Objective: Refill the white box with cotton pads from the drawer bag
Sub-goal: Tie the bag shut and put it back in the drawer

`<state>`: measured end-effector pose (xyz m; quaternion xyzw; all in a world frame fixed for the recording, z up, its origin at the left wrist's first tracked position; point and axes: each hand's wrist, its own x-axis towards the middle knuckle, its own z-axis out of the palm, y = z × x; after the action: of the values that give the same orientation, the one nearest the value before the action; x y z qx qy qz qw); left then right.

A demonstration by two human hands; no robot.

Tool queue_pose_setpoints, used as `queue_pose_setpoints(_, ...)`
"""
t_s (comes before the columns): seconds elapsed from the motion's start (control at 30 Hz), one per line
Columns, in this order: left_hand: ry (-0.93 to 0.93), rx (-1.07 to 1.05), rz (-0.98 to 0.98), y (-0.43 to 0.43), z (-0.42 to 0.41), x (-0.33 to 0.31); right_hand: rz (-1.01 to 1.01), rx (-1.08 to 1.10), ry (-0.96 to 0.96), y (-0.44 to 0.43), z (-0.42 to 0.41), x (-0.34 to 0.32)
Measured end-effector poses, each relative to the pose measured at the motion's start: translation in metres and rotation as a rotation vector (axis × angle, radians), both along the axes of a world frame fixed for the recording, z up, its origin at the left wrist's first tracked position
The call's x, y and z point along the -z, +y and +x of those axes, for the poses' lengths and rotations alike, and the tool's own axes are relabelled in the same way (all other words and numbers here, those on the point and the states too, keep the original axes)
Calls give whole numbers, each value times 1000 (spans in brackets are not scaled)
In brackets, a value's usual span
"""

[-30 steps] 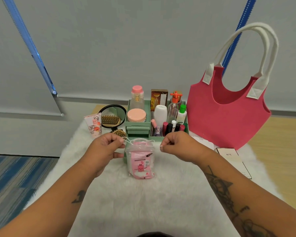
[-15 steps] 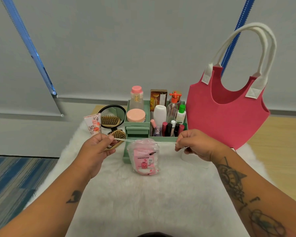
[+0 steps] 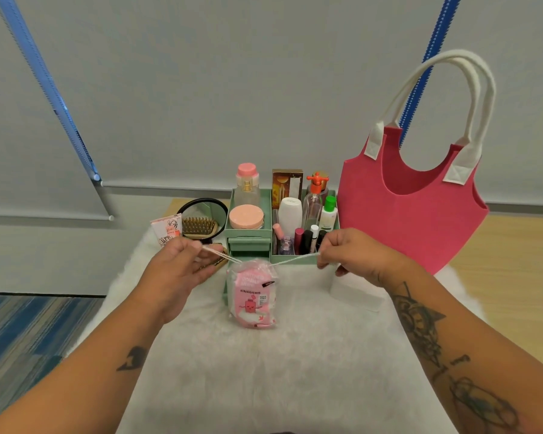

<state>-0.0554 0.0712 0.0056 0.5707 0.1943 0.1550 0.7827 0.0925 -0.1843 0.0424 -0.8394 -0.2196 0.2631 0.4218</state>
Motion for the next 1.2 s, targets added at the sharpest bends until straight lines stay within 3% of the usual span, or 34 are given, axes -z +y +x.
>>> queue_pose_setpoints(0.17,-39,271,441,-29,16,-48,98,-128,-131,26,-13,-41)
queue_pose_setpoints(0.33,2,503,556,-46,32,-65,187,-178,-231,53,-25,-53)
queue_pose_setpoints(0.43,-39,477,469,-50,34,-71,316,-97,-174,53,-21,-40)
queue_pose_setpoints(0.5,-70,466,396,-52,35,-73,363,-125,-7,44,-16,-24)
queue_pose_setpoints(0.57,-90,458,330,-54,38,-74,321,-195,178,35,-15,-2)
queue_pose_setpoints(0.7,-116,366,156,-58,45,-74,268,-316,350,29,-31,40)
queue_pose_setpoints(0.9,-94,164,-59,-48,59,-70,370,-128,555,39,-58,76)
queue_pose_setpoints(1.03,84,82,-132,-21,66,-45,424,-97,763,42,-55,71)
queue_pose_setpoints(1.2,422,286,-156,-2,59,12,461,51,871,46,-48,65)
